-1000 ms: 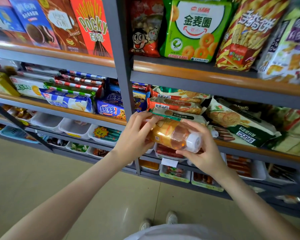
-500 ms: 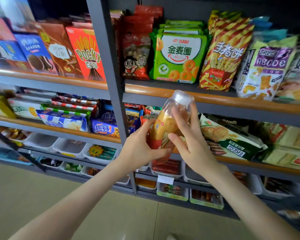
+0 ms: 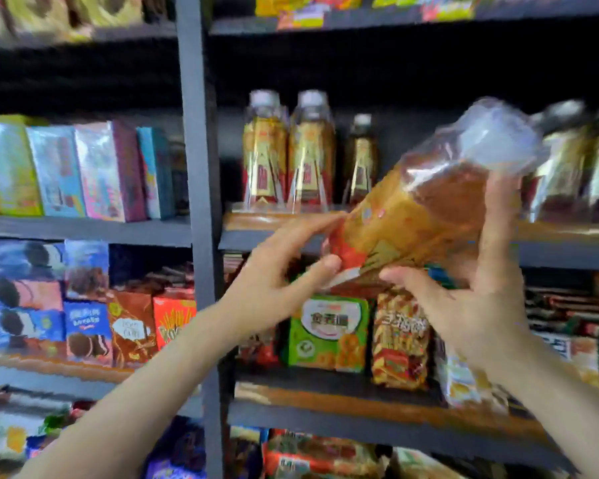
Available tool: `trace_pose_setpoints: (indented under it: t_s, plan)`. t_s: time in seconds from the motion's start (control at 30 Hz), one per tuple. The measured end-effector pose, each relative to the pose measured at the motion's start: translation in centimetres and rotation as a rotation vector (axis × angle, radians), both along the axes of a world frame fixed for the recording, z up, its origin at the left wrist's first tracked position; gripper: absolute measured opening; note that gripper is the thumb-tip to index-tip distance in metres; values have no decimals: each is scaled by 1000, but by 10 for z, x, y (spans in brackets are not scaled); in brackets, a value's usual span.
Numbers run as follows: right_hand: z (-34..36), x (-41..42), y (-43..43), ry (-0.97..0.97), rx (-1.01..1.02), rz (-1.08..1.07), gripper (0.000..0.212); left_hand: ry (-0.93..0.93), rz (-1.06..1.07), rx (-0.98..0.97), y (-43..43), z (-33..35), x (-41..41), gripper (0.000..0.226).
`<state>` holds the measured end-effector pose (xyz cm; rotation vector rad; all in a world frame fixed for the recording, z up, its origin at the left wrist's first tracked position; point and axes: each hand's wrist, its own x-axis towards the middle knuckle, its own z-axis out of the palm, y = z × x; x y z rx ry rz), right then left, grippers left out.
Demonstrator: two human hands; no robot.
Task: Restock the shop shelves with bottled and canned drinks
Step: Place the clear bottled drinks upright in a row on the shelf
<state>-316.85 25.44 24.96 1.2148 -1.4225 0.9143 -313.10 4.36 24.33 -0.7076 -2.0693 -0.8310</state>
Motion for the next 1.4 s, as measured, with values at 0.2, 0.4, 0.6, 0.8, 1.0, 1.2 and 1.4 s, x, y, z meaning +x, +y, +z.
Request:
trace_pose_setpoints:
  t_s: [0.2, 0.4, 0.6, 0.8, 1.0, 1.2, 1.4]
  plan:
    - [73, -42, 7, 260, -54, -125, 87, 464, 568, -233, -17, 59, -60, 50]
    - [99, -67, 2, -149, 224, -241, 102, 351, 804, -389, -30, 79, -95, 65]
    - [123, -101, -26, -378, 305, -222, 95, 309, 839, -488, -37, 78, -110, 69]
    - [129, -152, -58, -585, 353, -313, 99, 394, 822, -470, -43, 73, -117, 64]
    - [133, -175, -71, -697, 479, -368, 103, 410, 812, -463, -43, 73, -117, 63]
    - [138, -168, -64, -673, 601, -565, 100, 393, 801, -403, -24, 78, -109, 61]
    - [128, -180, 13, -575, 566, -953, 94, 441, 716, -399, 47, 88, -118, 55]
